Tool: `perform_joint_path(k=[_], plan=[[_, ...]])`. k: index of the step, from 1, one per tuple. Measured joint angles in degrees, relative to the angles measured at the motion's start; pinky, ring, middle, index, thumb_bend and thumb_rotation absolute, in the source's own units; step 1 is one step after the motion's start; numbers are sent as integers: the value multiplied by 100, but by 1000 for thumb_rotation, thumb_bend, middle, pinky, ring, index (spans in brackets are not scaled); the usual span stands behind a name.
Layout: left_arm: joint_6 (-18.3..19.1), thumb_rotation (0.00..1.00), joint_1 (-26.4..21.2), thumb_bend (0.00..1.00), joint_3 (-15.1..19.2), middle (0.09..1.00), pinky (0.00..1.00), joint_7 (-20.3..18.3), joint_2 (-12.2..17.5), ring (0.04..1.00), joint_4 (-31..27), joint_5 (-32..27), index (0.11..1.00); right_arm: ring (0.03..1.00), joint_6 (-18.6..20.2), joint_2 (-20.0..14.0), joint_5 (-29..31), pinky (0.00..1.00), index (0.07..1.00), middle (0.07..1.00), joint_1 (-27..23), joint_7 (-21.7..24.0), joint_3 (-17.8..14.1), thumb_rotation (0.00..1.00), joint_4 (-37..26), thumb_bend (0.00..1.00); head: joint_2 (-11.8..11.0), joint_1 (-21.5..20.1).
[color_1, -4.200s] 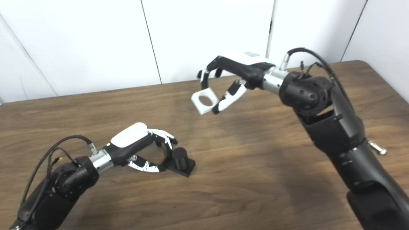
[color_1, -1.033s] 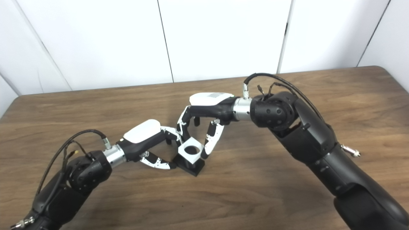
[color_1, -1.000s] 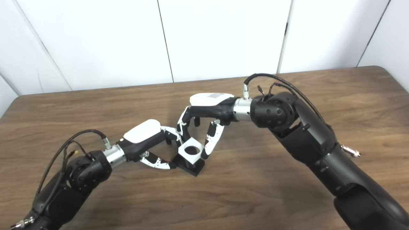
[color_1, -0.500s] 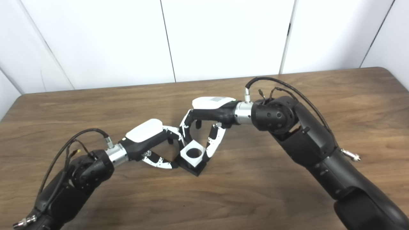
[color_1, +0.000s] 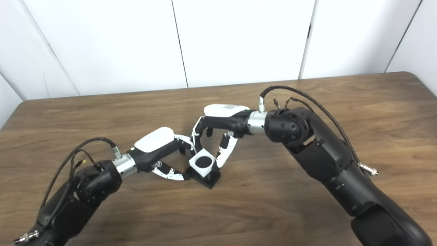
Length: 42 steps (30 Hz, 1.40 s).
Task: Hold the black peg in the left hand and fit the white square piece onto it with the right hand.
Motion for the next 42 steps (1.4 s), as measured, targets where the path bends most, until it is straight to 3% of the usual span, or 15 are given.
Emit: perform_joint_path(k=[12,14,16,18,23,34,38,42], plan=[[28,75,2,521,0,756,580,-18,3,737,-26,-10,491,788,7,-57,-62,683,492,777,32,4,-2,150,47,519,26,-44],[25,75,1,521,-1,753,576,-18,3,733,-25,-7,491,794,8,-85,-88,685,665,804,32,23,-1,292,47,806,26,-35],[23,75,0,521,-1,753,575,-18,2,731,-25,-3,491,809,83,-107,-143,693,771,833,32,80,4,372,44,930,26,-35],[23,75,0,521,-1,752,576,-18,2,730,-25,0,491,823,199,-116,-235,690,843,859,32,136,15,412,45,986,35,-26],[24,74,-2,521,-2,753,588,-18,2,730,-25,5,490,833,370,-119,-298,709,890,879,32,201,16,450,44,1000,35,0],[44,73,-1,522,-2,753,586,-22,1,736,-30,5,489,816,350,-124,-296,684,882,864,34,203,-19,473,47,1000,26,-26],[38,73,-3,521,-3,754,589,-22,-4,734,-30,14,489,788,289,-120,-253,639,861,844,80,66,-173,495,125,989,-17,-62],[33,73,-1,522,-1,752,575,-20,-13,732,-30,22,489,762,191,-65,-98,619,815,814,349,-470,-713,437,120,888,-62,-9]])
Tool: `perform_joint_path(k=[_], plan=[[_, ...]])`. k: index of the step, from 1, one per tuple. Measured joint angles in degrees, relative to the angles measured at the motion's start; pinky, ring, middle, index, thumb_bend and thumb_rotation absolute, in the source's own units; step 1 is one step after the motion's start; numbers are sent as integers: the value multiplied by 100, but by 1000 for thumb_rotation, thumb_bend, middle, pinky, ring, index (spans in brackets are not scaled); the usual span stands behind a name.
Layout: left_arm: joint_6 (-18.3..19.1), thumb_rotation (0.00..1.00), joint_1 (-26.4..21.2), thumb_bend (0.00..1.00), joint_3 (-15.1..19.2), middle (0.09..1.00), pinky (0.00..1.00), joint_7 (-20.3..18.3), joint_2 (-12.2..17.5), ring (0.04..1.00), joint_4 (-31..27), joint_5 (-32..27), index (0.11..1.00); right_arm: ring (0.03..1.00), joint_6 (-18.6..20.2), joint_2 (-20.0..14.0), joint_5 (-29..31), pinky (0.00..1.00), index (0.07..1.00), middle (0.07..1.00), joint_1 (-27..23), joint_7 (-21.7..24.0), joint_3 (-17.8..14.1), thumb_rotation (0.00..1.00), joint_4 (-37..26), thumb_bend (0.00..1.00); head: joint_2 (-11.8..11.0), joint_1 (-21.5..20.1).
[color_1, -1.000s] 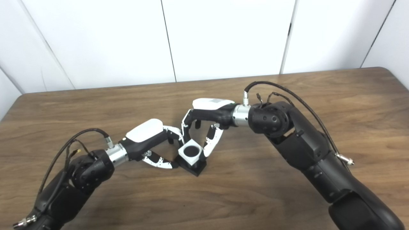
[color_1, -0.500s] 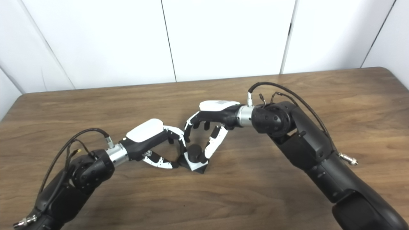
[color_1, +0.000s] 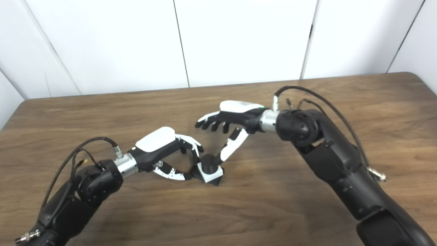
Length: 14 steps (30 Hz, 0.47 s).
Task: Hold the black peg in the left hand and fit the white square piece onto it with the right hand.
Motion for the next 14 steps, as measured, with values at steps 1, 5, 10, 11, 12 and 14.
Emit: perform_joint_path(k=[1,5,10,11,12,14], plan=[[-5,73,3,521,3,752,576,5,0,732,1,3,490,749,-28,47,53,609,805,800,79,-231,-195,434,-2,882,9,0],[-9,74,1,521,10,750,580,6,0,731,3,11,490,730,-80,158,71,622,783,783,278,-962,-652,407,-17,853,0,0],[-29,75,3,521,14,752,584,13,-2,732,11,10,490,724,-347,314,155,599,775,791,526,-1664,-1008,381,-6,816,0,-44],[-30,75,2,521,14,753,586,13,-2,735,15,11,490,722,-388,359,170,598,776,787,605,-1797,-1081,381,-7,813,0,-44],[-31,76,2,521,14,754,587,13,-2,737,16,11,490,723,-402,382,200,600,778,785,675,-1882,-1120,382,-10,811,0,-53],[-42,75,1,521,17,753,586,14,-2,734,25,10,489,721,-402,394,252,596,779,779,799,-1981,-1167,390,-14,817,0,-53]])
